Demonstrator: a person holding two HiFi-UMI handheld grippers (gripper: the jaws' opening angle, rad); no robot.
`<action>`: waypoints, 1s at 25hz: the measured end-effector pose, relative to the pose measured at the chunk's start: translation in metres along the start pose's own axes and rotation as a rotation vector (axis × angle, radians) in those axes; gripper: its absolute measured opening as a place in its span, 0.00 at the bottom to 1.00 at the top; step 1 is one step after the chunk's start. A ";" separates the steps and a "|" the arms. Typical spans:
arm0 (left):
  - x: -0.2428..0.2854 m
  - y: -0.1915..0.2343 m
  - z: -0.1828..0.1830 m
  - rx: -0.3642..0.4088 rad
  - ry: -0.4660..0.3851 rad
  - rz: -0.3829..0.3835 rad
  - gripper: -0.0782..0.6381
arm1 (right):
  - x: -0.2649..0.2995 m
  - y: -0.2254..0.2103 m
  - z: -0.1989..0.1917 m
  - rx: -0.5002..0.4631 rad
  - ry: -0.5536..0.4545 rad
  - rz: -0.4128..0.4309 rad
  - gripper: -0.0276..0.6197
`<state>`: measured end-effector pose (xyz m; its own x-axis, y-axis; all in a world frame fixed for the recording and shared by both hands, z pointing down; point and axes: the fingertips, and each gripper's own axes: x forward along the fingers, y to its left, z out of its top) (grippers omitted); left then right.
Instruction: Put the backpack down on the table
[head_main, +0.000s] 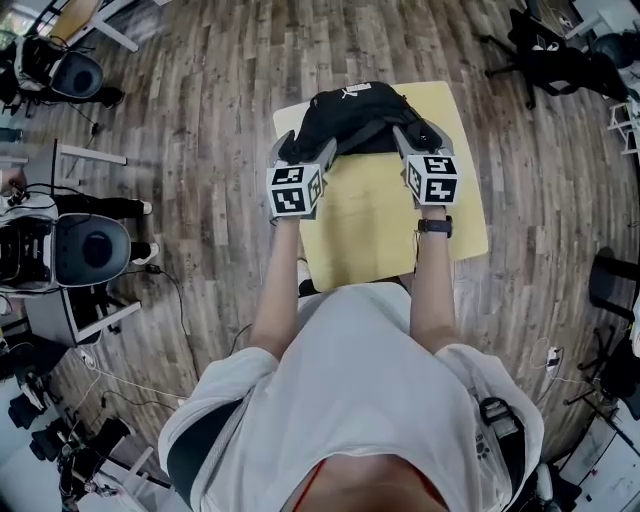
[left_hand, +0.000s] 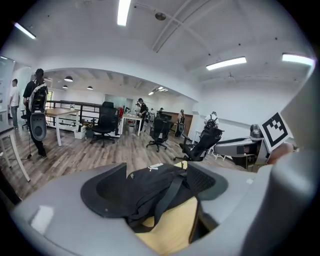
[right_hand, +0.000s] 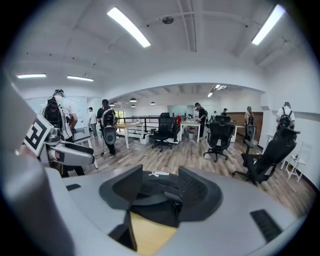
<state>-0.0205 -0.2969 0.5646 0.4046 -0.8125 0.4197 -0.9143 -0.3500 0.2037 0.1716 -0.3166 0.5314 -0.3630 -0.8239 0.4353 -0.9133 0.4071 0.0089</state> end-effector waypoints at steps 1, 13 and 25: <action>-0.005 0.000 0.010 0.003 -0.022 -0.003 0.64 | -0.002 0.005 0.007 -0.004 -0.016 0.001 0.39; -0.060 -0.006 0.099 0.049 -0.219 -0.027 0.54 | -0.031 0.059 0.084 -0.026 -0.192 0.023 0.21; -0.102 -0.022 0.165 0.156 -0.384 -0.032 0.22 | -0.074 0.080 0.148 -0.002 -0.309 -0.032 0.11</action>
<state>-0.0450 -0.2835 0.3711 0.4239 -0.9044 0.0485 -0.9050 -0.4209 0.0623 0.0982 -0.2812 0.3663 -0.3732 -0.9171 0.1399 -0.9250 0.3795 0.0204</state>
